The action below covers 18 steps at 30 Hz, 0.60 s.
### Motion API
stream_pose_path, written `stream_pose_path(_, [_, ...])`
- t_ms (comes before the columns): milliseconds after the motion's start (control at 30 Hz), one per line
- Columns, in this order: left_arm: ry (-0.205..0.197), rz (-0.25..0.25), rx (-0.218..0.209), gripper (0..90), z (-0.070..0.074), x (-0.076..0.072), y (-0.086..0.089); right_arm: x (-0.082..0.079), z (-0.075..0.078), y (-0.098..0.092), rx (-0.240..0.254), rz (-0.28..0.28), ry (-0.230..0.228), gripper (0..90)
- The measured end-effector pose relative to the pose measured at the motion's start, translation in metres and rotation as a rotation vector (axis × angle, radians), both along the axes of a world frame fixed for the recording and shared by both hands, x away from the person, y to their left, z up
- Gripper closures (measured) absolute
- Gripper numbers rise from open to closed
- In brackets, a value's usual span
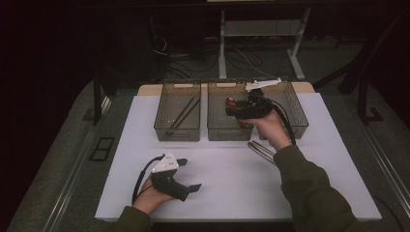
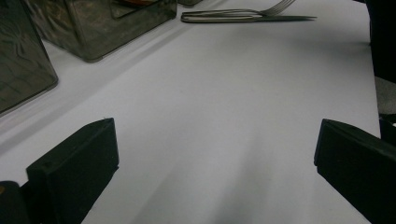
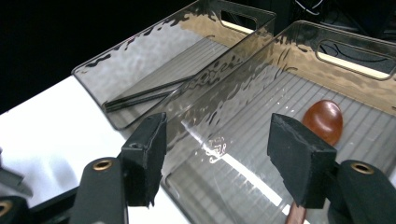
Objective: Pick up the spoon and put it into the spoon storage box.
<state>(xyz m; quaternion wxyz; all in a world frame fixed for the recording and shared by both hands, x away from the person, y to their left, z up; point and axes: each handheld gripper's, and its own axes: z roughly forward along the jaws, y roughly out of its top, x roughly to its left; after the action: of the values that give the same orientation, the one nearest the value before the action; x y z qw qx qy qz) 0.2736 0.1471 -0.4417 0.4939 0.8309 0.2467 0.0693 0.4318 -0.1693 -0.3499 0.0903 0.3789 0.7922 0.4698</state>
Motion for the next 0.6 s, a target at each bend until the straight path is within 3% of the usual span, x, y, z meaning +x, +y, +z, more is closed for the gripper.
stream_pose_path(600, [-0.001, 0.002, 0.012, 0.0, 0.000, -0.001, -0.001, -0.065, -0.007, -0.044, 0.023, 0.069, -0.026, 33.4])
